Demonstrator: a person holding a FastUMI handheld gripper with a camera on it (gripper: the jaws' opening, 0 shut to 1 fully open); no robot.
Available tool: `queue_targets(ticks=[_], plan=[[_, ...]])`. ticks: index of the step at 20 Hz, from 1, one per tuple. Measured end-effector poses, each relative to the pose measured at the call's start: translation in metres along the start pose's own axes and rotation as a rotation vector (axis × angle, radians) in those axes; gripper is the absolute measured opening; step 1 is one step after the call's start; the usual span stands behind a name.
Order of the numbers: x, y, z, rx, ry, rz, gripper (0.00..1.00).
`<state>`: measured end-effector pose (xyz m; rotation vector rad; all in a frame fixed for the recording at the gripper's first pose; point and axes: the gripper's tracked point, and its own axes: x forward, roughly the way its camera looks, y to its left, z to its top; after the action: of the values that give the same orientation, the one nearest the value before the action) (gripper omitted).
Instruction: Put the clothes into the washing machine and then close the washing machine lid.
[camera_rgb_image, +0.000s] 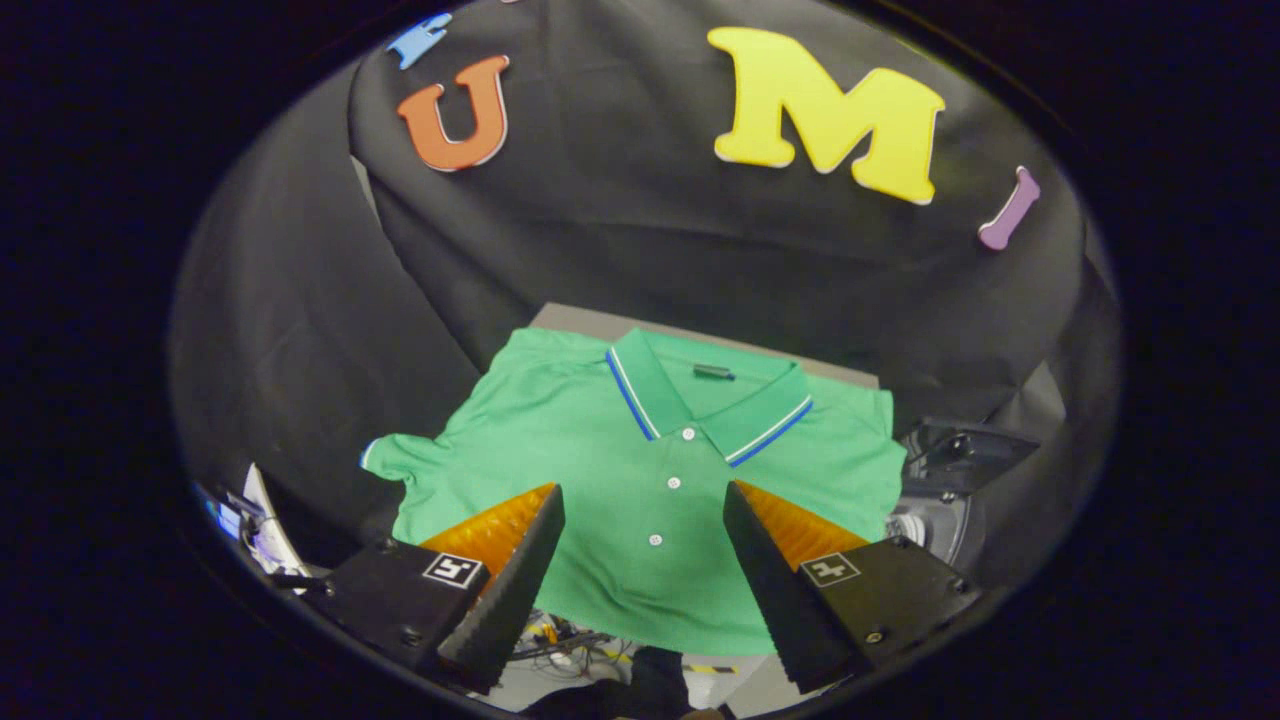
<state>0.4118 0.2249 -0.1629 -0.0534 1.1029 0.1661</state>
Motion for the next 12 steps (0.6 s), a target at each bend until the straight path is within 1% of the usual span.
queue_targets(ticks=[3,4,7,9,11,12], plan=[[0.024,-0.006,-0.006,0.023,0.088,-0.014,1.00],[0.025,-0.005,-0.006,0.031,0.113,-0.012,1.00],[0.040,-0.006,-0.006,0.052,0.162,-0.007,1.00],[0.047,-0.007,-0.009,0.070,0.196,-0.018,1.00],[0.058,-0.003,-0.020,0.070,0.245,-0.016,0.99],[0.055,-0.006,-0.019,0.037,0.237,-0.056,0.99]])
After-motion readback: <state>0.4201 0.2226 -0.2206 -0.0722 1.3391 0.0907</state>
